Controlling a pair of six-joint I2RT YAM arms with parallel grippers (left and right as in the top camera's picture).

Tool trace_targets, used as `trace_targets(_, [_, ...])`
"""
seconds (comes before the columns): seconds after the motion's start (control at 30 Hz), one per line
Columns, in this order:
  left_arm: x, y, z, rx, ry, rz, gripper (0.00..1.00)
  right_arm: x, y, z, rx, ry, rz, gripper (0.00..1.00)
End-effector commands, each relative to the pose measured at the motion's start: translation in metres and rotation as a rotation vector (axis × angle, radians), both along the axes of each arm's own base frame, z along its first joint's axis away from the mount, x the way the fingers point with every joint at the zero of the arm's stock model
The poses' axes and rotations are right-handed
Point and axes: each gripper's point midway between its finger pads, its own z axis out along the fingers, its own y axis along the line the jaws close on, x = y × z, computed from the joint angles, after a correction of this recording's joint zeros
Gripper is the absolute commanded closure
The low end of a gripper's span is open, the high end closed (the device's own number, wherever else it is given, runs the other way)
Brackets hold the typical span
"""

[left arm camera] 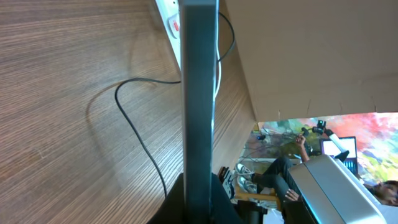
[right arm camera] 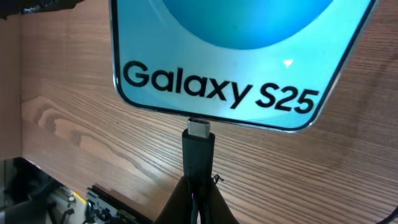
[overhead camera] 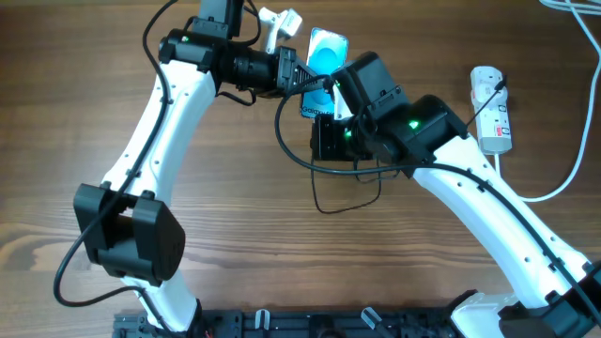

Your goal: Plug charger to phone and switch on socket

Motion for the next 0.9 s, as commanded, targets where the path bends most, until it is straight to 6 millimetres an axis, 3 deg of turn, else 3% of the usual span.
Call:
trace_targets(0.0, [-0.004,-0.005,0.014,-0.045,-0.035,-0.038,0.96,0.003,0.001,0.001,0.002,0.005,-0.026,0.96])
trace_targets(0.27, [-0.005,-0.005,0.015,-0.054,-0.027,-0.04,0.96,0.004,-0.007,-0.004,-0.031,0.021,-0.083,0.96])
trace_targets(0.73, [-0.007,-0.007,0.018,-0.073,-0.021,-0.052,0.96,0.006,-0.005,-0.002,-0.018,0.016,-0.086,0.96])
trace_targets(0.87, [-0.007,-0.007,0.018,-0.073,-0.021,-0.052,0.96,0.003,0.003,0.002,0.014,0.006,-0.018,0.96])
